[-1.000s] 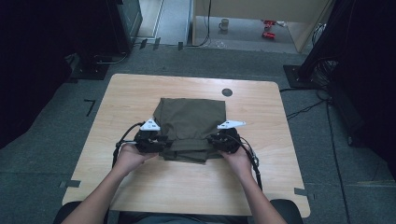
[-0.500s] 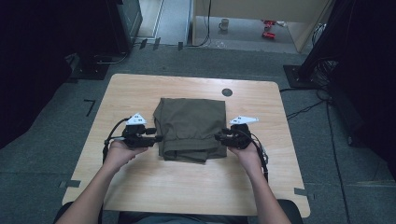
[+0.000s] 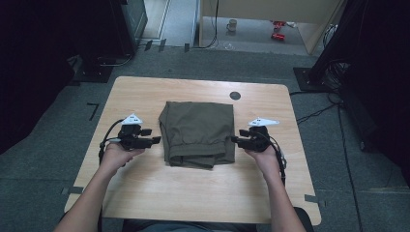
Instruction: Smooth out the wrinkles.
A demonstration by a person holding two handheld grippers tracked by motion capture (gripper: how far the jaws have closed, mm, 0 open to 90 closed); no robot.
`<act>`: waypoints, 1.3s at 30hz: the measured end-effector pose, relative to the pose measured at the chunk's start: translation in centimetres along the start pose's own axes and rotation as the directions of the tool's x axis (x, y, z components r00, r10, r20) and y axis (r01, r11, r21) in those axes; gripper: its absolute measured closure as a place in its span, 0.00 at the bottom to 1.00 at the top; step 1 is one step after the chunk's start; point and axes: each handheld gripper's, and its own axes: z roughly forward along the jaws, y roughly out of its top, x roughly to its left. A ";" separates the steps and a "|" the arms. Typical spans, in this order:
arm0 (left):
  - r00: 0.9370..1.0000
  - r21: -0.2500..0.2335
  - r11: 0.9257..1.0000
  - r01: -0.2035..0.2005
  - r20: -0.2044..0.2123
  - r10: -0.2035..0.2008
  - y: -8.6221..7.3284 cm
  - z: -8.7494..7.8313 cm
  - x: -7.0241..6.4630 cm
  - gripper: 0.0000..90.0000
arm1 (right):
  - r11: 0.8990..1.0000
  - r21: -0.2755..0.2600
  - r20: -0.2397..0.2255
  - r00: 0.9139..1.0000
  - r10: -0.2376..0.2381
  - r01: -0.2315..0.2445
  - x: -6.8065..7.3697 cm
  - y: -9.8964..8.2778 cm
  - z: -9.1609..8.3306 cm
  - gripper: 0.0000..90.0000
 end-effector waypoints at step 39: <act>0.977 0.018 0.996 0.089 -0.195 -0.084 -3.7 -0.7 7.4 0.44 | 0.985 -0.032 0.246 0.954 0.173 -0.170 -8.9 -3.2 -1.9 0.31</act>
